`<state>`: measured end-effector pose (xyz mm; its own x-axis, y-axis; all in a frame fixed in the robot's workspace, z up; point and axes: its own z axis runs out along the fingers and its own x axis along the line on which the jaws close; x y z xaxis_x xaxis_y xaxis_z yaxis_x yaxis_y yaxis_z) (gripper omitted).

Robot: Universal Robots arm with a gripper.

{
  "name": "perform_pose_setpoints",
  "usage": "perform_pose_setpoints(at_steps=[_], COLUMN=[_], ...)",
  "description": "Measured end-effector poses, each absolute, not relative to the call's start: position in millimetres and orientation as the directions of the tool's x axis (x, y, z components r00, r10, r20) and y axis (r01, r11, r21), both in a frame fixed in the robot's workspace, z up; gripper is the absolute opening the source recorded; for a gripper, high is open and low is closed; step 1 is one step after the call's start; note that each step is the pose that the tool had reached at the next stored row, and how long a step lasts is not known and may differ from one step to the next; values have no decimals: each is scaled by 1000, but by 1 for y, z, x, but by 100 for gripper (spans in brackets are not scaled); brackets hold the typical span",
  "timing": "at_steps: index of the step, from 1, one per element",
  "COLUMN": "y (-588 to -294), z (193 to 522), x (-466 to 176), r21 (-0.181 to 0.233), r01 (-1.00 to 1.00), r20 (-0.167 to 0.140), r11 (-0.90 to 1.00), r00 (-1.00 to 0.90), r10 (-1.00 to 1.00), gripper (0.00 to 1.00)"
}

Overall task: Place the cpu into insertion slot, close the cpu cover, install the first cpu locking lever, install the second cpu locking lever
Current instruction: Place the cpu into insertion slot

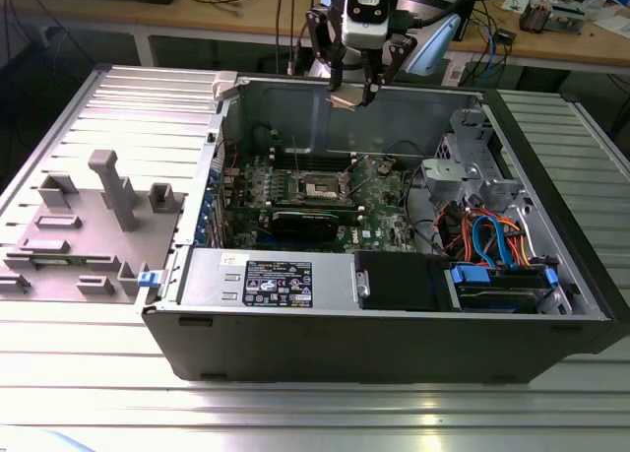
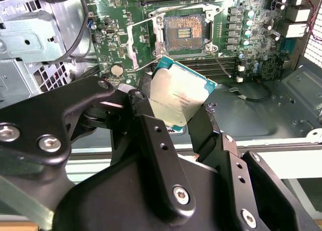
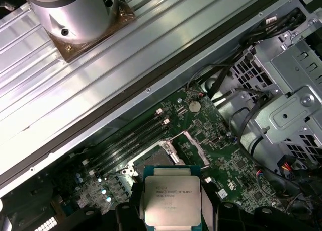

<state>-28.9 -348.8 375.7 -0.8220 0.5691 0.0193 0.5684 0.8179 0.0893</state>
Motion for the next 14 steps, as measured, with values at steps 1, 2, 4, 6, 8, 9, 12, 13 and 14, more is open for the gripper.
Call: perform_pose_setpoints(at_steps=[1,2,4,6,8,9,12,13,14], y=[-349,-349,-349,-349,-349,-349,-349,-349,-349], z=[376,376,376,376,376,376,376,376,376], x=[-29,-29,-29,-29,-29,-29,-29,-30,-30], r21=[89,89,89,89,89,89,89,89,89], r01=[569,569,569,569,570,570,580,588,590], r20=[19,19,19,19,19,19,19,19,19], r11=[818,818,817,817,817,817,810,804,802], r00=[-822,-822,-822,-821,-821,-821,-814,-808,-806], r10=[569,569,570,570,570,571,581,588,591], gripper=[54,54,54,54,54,54,54,54,54])
